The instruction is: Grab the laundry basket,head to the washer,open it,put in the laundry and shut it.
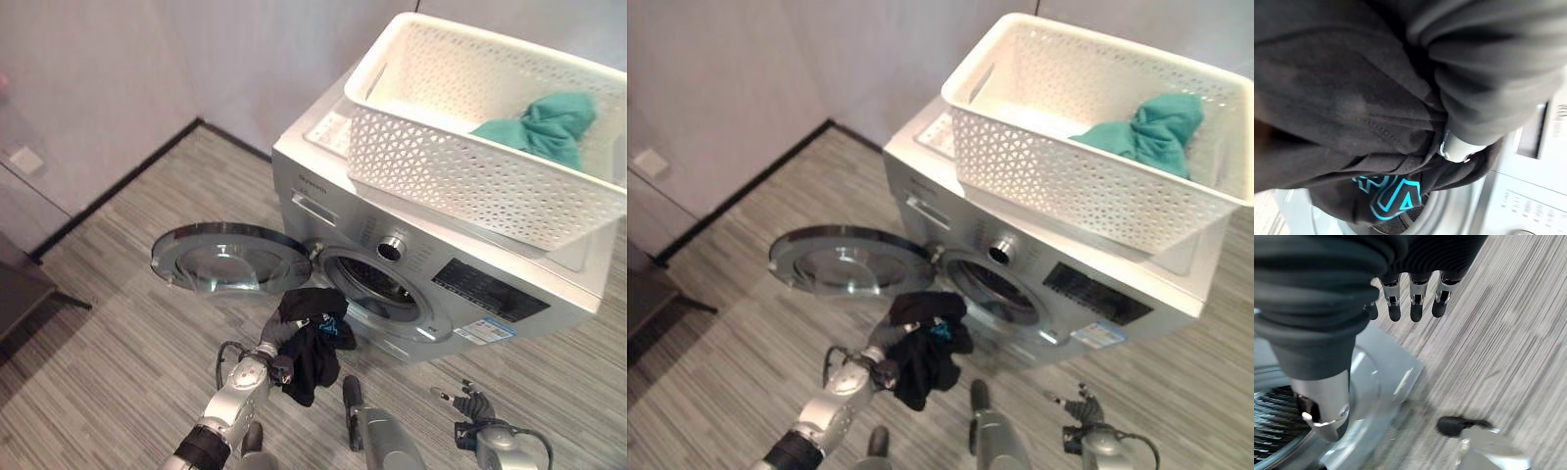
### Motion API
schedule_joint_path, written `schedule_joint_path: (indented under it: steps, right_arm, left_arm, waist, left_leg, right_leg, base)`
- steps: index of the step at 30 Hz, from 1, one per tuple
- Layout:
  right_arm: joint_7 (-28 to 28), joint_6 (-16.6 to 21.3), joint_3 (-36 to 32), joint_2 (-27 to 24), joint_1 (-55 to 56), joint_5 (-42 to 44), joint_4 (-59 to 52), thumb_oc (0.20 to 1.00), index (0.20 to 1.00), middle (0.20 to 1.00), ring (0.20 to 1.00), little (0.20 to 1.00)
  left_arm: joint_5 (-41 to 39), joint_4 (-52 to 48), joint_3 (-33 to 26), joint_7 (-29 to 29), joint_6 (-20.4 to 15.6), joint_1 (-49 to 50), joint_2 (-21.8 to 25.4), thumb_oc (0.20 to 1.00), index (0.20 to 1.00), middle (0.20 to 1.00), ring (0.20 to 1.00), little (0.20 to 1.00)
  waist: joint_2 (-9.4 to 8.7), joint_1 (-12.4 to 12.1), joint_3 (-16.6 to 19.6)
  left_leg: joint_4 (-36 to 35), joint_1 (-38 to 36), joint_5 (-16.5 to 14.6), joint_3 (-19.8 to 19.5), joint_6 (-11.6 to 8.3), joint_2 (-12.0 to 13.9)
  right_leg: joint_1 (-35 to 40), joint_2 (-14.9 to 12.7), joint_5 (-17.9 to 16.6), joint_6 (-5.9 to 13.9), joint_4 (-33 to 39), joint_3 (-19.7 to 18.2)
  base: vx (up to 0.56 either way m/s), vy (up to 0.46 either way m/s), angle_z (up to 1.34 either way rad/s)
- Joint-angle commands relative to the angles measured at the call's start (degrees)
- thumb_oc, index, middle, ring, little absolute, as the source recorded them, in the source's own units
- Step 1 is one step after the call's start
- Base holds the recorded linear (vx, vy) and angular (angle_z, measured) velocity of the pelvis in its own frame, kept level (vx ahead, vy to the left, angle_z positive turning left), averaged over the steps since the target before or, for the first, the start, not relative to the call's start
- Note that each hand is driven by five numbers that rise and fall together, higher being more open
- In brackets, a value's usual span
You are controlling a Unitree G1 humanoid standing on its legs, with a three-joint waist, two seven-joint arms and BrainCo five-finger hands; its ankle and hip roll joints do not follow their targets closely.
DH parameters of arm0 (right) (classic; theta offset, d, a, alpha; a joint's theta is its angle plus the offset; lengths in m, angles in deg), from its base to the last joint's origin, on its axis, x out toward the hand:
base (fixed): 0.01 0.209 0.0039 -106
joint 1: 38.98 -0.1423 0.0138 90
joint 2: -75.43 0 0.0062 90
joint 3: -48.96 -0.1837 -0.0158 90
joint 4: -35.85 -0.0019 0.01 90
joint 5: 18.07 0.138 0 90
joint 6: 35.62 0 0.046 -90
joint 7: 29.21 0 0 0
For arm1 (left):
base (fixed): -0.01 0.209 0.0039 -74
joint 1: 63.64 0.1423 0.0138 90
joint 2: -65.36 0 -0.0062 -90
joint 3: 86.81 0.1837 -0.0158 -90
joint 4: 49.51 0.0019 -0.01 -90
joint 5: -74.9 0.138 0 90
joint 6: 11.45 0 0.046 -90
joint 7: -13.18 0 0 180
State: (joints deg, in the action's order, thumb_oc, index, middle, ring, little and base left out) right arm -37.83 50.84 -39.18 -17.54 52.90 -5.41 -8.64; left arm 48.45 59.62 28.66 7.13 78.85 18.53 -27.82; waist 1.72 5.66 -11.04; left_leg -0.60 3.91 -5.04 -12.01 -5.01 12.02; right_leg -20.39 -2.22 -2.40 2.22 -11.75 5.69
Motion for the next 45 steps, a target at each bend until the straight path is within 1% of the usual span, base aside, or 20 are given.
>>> schedule_joint_path:
  steps: [1,4,10,15,18,19,22,26,27,28,29,30,32,34,35,37,38,39,40,45]
  right_arm:
    - [-0.8,2.2,0.9,0.0,0.9,0.5,0.4,1.000,1.000,1.000,1.000,1.000]
    - [-0.8,1.5,4.1,0.5,-0.1,-2.4,1.9,1.000,1.000,1.000,1.000,1.000]
    - [-1.6,1.7,4.8,2.3,-1.7,0.4,5.2,1.000,1.000,1.000,1.000,1.000]
    - [-3.6,2.0,7.2,2.9,-4.0,1.0,7.5,1.000,1.000,1.000,1.000,1.000]
    - [-5.1,2.2,9.0,2.1,-5.0,-0.9,6.7,1.000,1.000,1.000,1.000,1.000]
    - [-5.7,2.4,10.0,1.4,-5.4,-1.9,5.6,1.000,1.000,1.000,1.000,1.000]
    - [-6.2,2.6,10.3,1.1,-5.5,-2.4,5.1,1.000,1.000,1.000,1.000,1.000]
    - [-8.1,3.4,13.9,0.1,-6.9,-6.4,4.7,1.000,1.000,1.000,1.000,1.000]
    - [-8.3,3.6,15.3,0.0,-7.4,-8.0,4.6,1.000,1.000,1.000,1.000,1.000]
    - [-8.3,3.6,15.3,0.0,-7.4,-8.0,4.6,1.000,1.000,1.000,1.000,1.000]
    - [-8.3,3.5,15.8,-0.1,-7.7,-8.7,4.6,1.000,1.000,1.000,1.000,1.000]
    - [-8.4,3.5,16.6,-0.2,-7.9,-9.6,4.7,1.000,1.000,1.000,1.000,1.000]
    - [-8.7,3.1,18.5,-0.1,-8.0,-11.6,4.8,1.000,1.000,1.000,1.000,1.000]
    - [-8.7,3.1,18.5,-0.1,-8.0,-11.6,4.8,1.000,1.000,1.000,1.000,1.000]
    - [-8.9,3.1,19.1,0.0,-8.2,-11.6,4.0,1.000,1.000,1.000,1.000,1.000]
    - [-9.1,3.5,19.0,0.3,-8.6,-10.1,3.4,1.000,1.000,1.000,1.000,1.000]
    - [-9.1,3.5,19.0,0.3,-8.6,-10.1,3.4,1.000,1.000,1.000,1.000,1.000]
    - [-10.2,4.3,17.5,-0.2,-9.3,-8.0,-0.7,1.000,1.000,1.000,1.000,1.000]
    - [-10.2,4.2,17.5,-0.2,-9.3,-8.0,-0.8,1.000,1.000,1.000,1.000,1.000]
    - [-13.3,5.9,13.0,-2.7,-9.4,-7.2,-14.3,1.000,1.000,1.000,1.000,1.000]
  left_arm:
    - [-0.7,-4.3,-0.7,-0.3,-3.4,-3.1,1.0,0.200,0.200,0.200,0.200,0.200]
    - [-2.8,-4.5,-0.3,-1.5,-4.4,-4.5,0.6,0.200,0.200,0.200,0.200,0.200]
    - [-4.6,-3.5,0.3,-3.5,-5.3,-8.3,-0.7,0.200,0.200,0.200,0.200,0.200]
    - [-6.4,-1.5,1.7,-6.5,-7.2,-17.1,-3.5,0.200,0.200,0.200,0.200,0.200]
    - [-6.7,0.7,1.6,-8.6,-8.3,-22.6,-4.4,0.200,0.200,0.200,0.200,0.200]
    - [-7.1,2.3,1.6,-9.9,-9.0,-26.5,-4.6,0.200,0.200,0.200,0.200,0.200]
    - [-7.3,3.0,1.3,-10.4,-9.4,-28.1,-4.6,0.200,0.200,0.200,0.200,0.200]
    - [-8.0,7.2,0.4,-13.6,-11.6,-35.8,-5.6,0.200,0.200,0.200,0.200,0.200]
    - [-8.2,8.5,0.4,-14.2,-11.7,-36.6,-5.8,0.200,0.200,0.200,0.200,0.200]
    - [-8.1,8.5,0.4,-14.2,-11.7,-36.7,-5.8,0.200,0.200,0.200,0.200,0.200]
    - [-8.0,9.2,0.6,-14.4,-11.7,-37.3,-5.8,0.200,0.200,0.200,0.200,0.200]
    - [-7.8,10.0,0.6,-14.6,-11.5,-37.8,-5.9,0.200,0.200,0.200,0.200,0.200]
    - [-8.0,11.7,1.1,-15.4,-11.4,-38.9,-6.0,0.200,0.200,0.200,0.200,0.200]
    - [-8.0,11.7,1.1,-15.4,-11.4,-38.9,-6.0,0.200,0.200,0.200,0.200,0.200]
    - [-8.1,12.8,1.2,-16.0,-11.5,-39.9,-5.6,0.200,0.200,0.200,0.200,0.200]
    - [-8.5,14.1,1.0,-16.3,-11.5,-41.1,-5.2,0.200,0.200,0.200,0.200,0.200]
    - [-8.5,14.1,1.0,-16.3,-11.5,-41.1,-5.2,0.200,0.200,0.200,0.200,0.200]
    - [-9.6,16.1,-0.3,-16.6,-11.4,-43.9,-4.9,0.200,0.200,0.200,0.200,0.200]
    - [-9.7,16.2,-0.3,-16.6,-11.5,-44.0,-4.9,0.200,0.200,0.200,0.200,0.200]
    - [-11.2,17.4,-2.8,-18.0,-11.5,-48.6,-2.9,0.200,0.200,0.200,0.200,0.200]
  waist:
    - [-1.92,-0.4,-0.6]
    - [-1.89,-0.5,-2.7]
    - [-2.13,0.1,-5.3]
    - [-2.34,1.6,-9.0]
    - [-2.47,2.6,-10.6]
    - [-2.57,3.3,-11.6]
    - [-2.70,3.8,-11.9]
    - [-4.15,5.3,-12.5]
    - [-4.22,5.2,-12.1]
    - [-4.95,5.6,-12.1]
    - [-5.44,5.8,-11.9]
    - [-5.24,5.6,-11.7]
    - [-6.01,5.9,-11.5]
    - [-6.01,5.9,-11.4]
    - [-6.40,6.0,-11.2]
    - [-6.44,6.2,-11.1]
    - [-6.44,6.2,-11.1]
    - [-6.11,6.7,-10.9]
    - [-6.06,6.7,-10.9]
    - [-5.61,8.7,-11.2]
  left_leg:
    - [-1.8,-6.3,-3.4,2.3,1.11,-2.9]
    - [-1.6,-4.2,-3.3,3.6,0.94,-2.8]
    - [0.2,-1.7,-4.0,5.1,0.75,-3.0]
    - [4.0,4.3,-4.9,6.3,0.19,-2.9]
    - [6.1,7.4,-5.2,7.0,-0.38,-2.5]
    - [7.6,9.5,-5.5,7.3,-0.85,-2.0]
    - [8.1,10.4,-5.5,7.6,-1.08,-1.7]
    - [11.9,14.8,-6.6,8.3,-1.96,-0.5]
    - [13.5,15.3,-8.9,8.4,-2.04,0.8]
    - [13.6,16.1,-7.6,8.4,-2.18,0.1]
    - [15.1,17.1,-8.3,8.1,-2.16,0.3]
    - [16.6,17.1,-10.6,7.9,-1.90,1.1]
    - [21.2,19.5,-13.3,6.9,-1.04,1.4]
    - [21.3,19.6,-13.4,6.9,-1.03,1.4]
    - [23.6,20.9,-15.0,6.4,-0.28,1.5]
    - [25.5,22.1,-16.6,6.1,0.55,1.4]
    - [25.5,22.1,-16.6,6.1,0.55,1.4]
    - [27.4,23.9,-18.0,5.7,1.26,1.5]
    - [27.5,24.0,-18.0,5.7,1.26,1.4]
    - [33.2,29.0,-20.5,5.2,1.62,1.4]
  right_leg:
    - [-2.9,-6.8,0.0,6.80,0.7,-3.0]
    - [-6.2,-6.7,-0.6,6.65,0.1,-3.2]
    - [-10.5,-6.4,-1.2,6.68,-1.1,-4.0]
    - [-16.8,-6.1,-0.9,6.34,-3.4,-4.7]
    - [-20.0,-6.0,-0.7,6.18,-4.5,-4.6]
    - [-21.9,-5.8,-0.5,6.00,-5.4,-4.5]
    - [-22.8,-5.9,-0.5,5.96,-5.6,-4.4]
    - [-27.8,-4.9,-1.0,5.64,-7.4,-4.2]
    - [-29.0,-3.8,0.8,6.12,-9.6,-4.3]
    - [-29.3,-4.3,-1.0,5.62,-8.5,-4.4]
    - [-29.7,-4.0,-0.9,5.63,-9.0,-4.7]
    - [-30.1,-2.9,1.0,6.14,-10.7,-4.7]
    - [-31.7,-2.0,1.6,6.32,-13.3,-5.4]
    - [-31.8,-2.0,1.6,6.33,-13.3,-5.4]
    - [-33.0,-1.5,2.1,6.43,-14.9,-5.8]
    - [-34.5,-1.0,2.6,6.48,-16.3,-6.6]
    - [-34.5,-1.0,2.6,6.48,-16.3,-6.6]
    - [-37.1,-0.8,3.6,6.47,-18.4,-7.3]
    - [-37.2,-0.8,3.6,6.47,-18.5,-7.3]
    - [-41.8,-0.8,5.4,5.93,-22.3,-8.4]
  base:
    - [-0.05,-0.031,0.00]
    - [-0.08,-0.024,0.02]
    - [-0.10,-0.025,-0.17]
    - [-0.11,-0.068,-0.06]
    - [-0.11,-0.075,-0.04]
    - [-0.09,-0.060,-0.01]
    - [-0.06,-0.049,0.03]
    - [-0.08,-0.054,-0.02]
    - [-0.05,-0.040,-0.02]
    - [-0.05,-0.037,-0.08]
    - [-0.04,-0.024,-0.11]
    - [0.02,-0.004,-0.15]
    - [-0.02,-0.012,-0.16]
    - [-0.03,-0.002,-0.21]
    - [-0.05,0.014,-0.15]
    - [-0.04,0.026,-0.19]
    - [-0.03,0.028,-0.25]
    - [-0.01,0.012,-0.14]
    - [-0.02,0.022,-0.13]
    - [0.00,0.026,-0.04]
